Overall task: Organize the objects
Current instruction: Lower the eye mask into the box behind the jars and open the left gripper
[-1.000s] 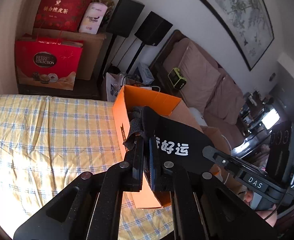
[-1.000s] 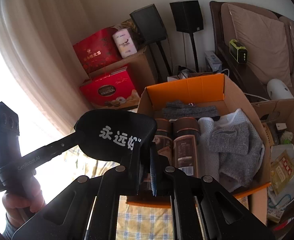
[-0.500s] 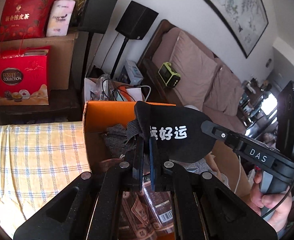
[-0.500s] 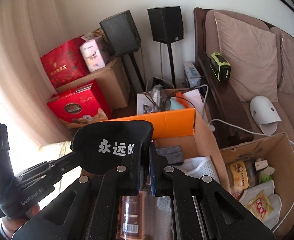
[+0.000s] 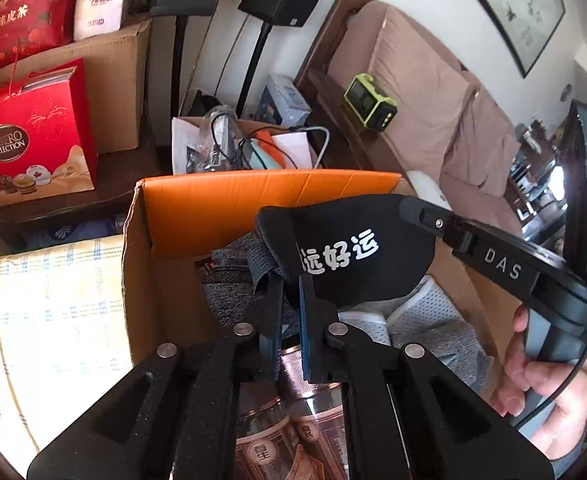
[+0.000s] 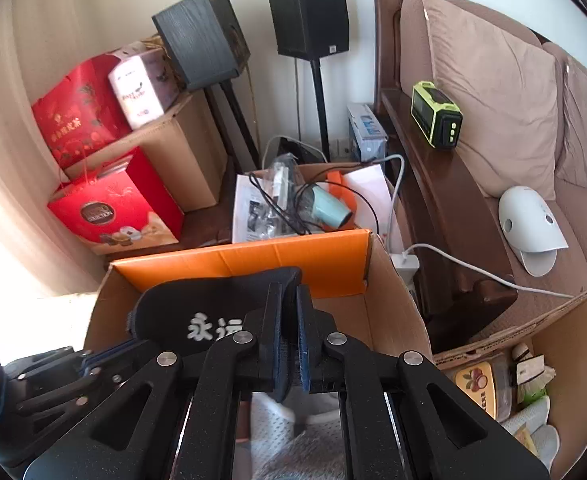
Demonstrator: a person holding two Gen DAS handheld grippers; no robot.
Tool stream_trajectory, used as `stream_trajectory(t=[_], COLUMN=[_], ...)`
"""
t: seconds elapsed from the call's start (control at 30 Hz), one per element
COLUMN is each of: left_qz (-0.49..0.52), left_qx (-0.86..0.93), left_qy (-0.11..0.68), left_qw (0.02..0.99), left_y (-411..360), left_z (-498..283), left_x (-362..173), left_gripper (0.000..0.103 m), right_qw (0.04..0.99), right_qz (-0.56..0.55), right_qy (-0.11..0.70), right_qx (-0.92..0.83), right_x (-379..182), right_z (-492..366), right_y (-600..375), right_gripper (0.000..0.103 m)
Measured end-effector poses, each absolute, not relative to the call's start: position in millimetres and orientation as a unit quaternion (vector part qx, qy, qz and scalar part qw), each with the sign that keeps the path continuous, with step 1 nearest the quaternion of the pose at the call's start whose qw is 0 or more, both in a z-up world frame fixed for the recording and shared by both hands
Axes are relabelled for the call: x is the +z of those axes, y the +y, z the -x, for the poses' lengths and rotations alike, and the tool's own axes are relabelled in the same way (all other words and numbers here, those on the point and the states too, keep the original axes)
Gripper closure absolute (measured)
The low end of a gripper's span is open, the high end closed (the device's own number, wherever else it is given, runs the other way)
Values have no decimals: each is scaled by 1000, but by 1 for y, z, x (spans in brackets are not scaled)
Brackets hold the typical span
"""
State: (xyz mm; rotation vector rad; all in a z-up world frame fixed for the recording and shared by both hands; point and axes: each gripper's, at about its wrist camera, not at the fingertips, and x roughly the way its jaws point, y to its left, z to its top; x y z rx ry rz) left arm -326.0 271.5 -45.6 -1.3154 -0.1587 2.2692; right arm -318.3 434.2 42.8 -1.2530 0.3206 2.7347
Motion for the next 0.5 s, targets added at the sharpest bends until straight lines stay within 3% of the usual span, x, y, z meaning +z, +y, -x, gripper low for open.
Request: stream_trajectory(t=[0.17, 0.23, 0.27, 0.37, 0.5], left_qz=[512, 510, 510, 499, 483], left_qx=[824, 824, 825, 829, 839], left_qy=[-51, -47, -42, -44, -27], left_qw=[239, 242, 240, 250, 250], left_y=[265, 263, 262, 257, 248], left_z=[327, 323, 322, 313, 298], left_x=[-55, -53, -51, -43, -30], left_gripper=[88, 85, 73, 51, 46], right_qw=[79, 87, 84, 77, 65], right_qz=[428, 434, 433, 420, 411], right_qy=[108, 103, 104, 101, 104], right_qx=[894, 891, 891, 899, 903], right_x=[33, 31, 32, 38, 48], right_z=[326, 326, 324, 314, 299], right_y=[442, 442, 443, 442, 436], right_gripper=[89, 78, 75, 69, 63])
